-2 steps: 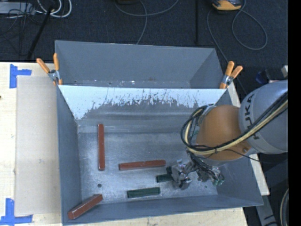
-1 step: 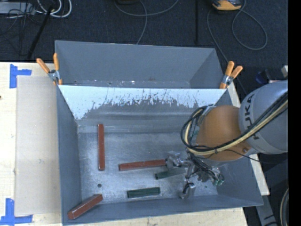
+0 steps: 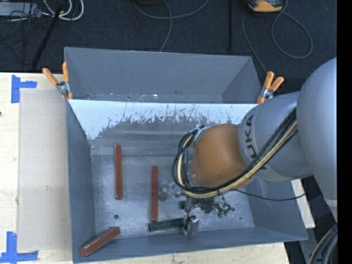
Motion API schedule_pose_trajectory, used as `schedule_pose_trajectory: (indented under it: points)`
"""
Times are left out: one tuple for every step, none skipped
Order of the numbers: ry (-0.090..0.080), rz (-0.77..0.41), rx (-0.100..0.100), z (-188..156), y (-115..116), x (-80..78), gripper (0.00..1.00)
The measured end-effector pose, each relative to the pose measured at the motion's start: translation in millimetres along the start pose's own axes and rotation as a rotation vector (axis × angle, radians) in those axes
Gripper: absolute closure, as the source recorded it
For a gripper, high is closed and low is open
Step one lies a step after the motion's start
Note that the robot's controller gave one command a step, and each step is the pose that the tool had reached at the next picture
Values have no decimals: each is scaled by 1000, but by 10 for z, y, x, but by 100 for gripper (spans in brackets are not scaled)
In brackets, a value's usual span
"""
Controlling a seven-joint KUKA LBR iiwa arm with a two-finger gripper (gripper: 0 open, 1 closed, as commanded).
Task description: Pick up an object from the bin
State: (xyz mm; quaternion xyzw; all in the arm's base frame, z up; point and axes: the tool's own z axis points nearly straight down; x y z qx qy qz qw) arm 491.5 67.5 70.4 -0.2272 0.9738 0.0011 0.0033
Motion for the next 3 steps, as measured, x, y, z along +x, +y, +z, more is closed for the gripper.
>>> schedule_pose_trajectory:
  points:
    - [6,3,0,3,-19,22,100]
    - [0,-47,3,-1220,24,-39,100]
    - [-1,-41,4,-2107,-279,7,100]
